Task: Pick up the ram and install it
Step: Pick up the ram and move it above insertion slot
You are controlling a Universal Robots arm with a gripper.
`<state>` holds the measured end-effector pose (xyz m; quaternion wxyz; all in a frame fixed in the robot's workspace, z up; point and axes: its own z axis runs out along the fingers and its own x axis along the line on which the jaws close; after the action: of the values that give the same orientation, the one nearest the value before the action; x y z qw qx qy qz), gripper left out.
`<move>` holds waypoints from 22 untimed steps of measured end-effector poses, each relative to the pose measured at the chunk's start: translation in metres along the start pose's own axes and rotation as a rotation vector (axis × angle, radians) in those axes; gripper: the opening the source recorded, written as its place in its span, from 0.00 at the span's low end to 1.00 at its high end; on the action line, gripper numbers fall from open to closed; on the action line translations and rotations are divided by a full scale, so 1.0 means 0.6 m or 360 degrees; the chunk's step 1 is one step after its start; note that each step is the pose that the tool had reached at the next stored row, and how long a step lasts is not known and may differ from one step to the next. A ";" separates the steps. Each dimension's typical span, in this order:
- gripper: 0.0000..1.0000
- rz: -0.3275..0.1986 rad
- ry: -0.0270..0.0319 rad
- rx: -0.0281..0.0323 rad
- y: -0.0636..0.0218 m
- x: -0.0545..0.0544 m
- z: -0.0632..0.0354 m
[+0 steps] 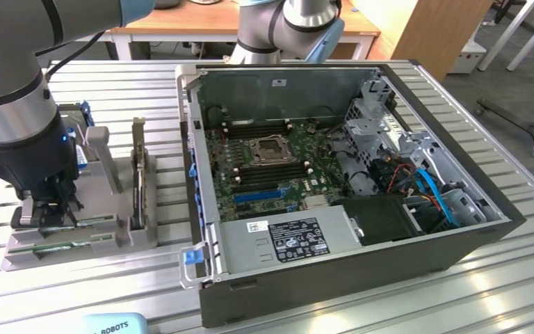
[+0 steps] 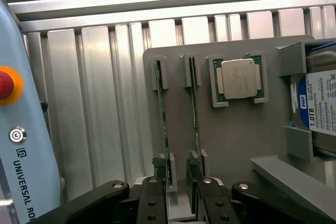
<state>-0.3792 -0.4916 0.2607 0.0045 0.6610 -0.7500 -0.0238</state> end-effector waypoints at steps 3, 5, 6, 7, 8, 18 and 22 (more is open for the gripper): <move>0.29 -0.0006 0.00001 0.00000 0.000 0.002 0.000; 0.29 -0.0011 0.00003 -0.00002 0.000 0.005 0.000; 0.29 -0.0014 0.00004 -0.00002 0.000 0.006 0.000; 0.29 -0.0017 0.00005 -0.00002 0.000 0.007 0.000; 0.29 -0.0021 0.00007 -0.00004 0.000 0.009 0.000; 0.29 -0.0065 0.00025 -0.00014 0.000 0.013 0.005; 0.29 -0.0074 0.00030 -0.00018 -0.001 0.014 0.016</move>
<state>-0.3804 -0.4998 0.2511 0.0050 0.6781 -0.7346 -0.0237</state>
